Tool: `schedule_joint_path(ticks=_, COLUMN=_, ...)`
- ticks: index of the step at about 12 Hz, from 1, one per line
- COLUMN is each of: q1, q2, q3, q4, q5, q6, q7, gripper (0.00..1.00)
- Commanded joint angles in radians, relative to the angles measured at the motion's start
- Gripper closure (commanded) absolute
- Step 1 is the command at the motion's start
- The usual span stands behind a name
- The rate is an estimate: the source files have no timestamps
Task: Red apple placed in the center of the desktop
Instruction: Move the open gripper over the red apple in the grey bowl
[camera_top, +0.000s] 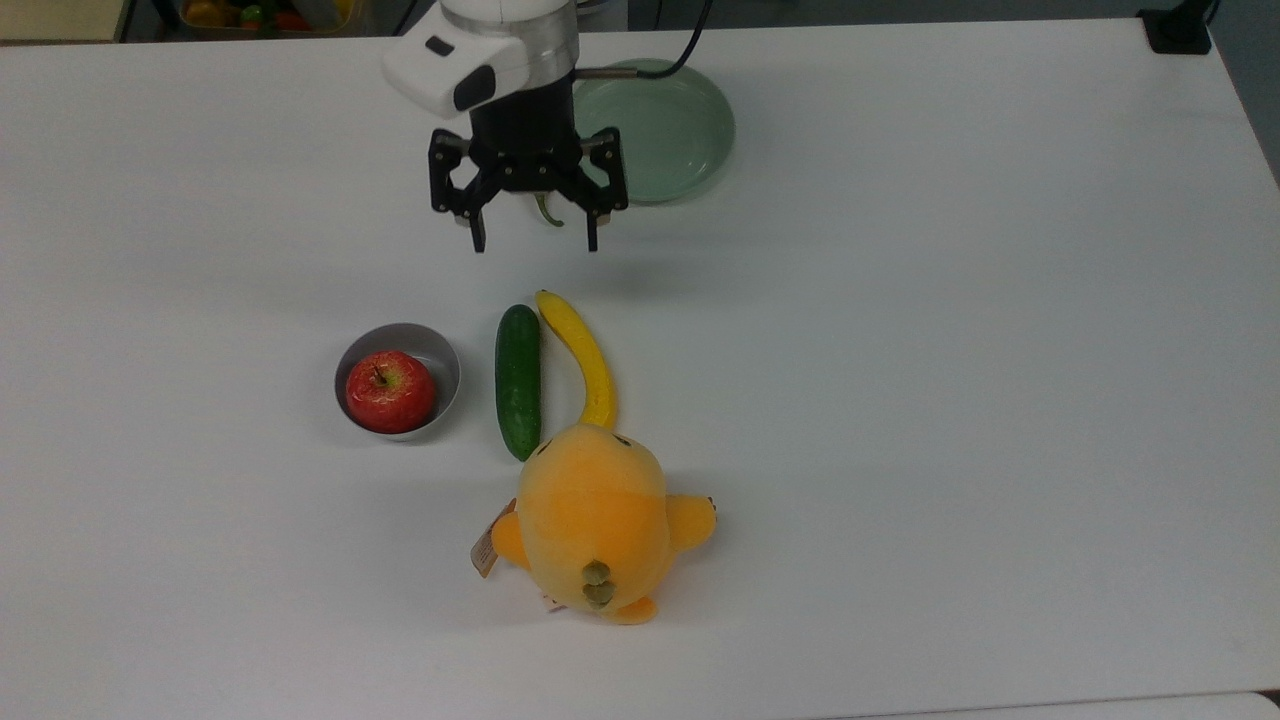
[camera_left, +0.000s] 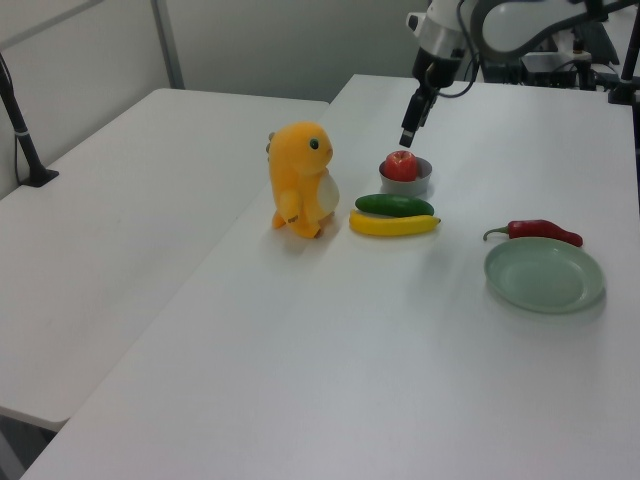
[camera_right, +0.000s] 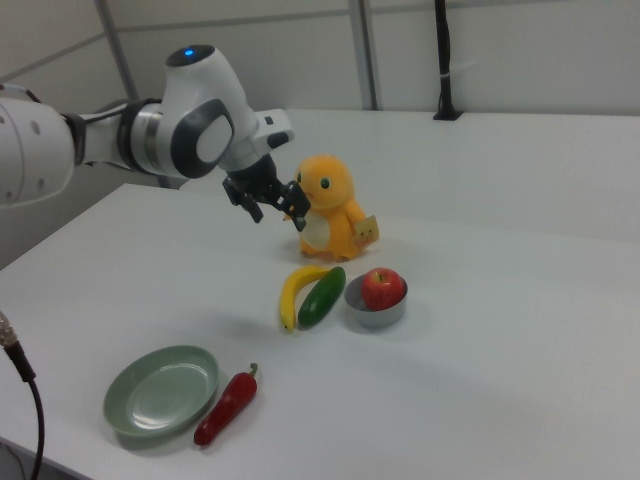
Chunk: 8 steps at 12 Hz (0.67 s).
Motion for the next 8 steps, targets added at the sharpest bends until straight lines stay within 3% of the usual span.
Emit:
schedule_joint_path(ticks=1, q1=-0.029, q2=0.09, q3=-0.01, q4=0.089, q5=-0.052, q6=0.024, q7=0.006, gripper=0.0)
schedule_joint_path(ticks=7, q1=-0.094, q2=0.146, q3=-0.022, q4=0.105, q5=-0.218, q6=0.035, q7=0.004, gripper=0.0)
schedule_joint_path(ticks=8, q1=-0.086, q2=0.165, q3=-0.045, q4=0.105, q5=-0.236, q6=0.056, q7=0.004, gripper=0.0)
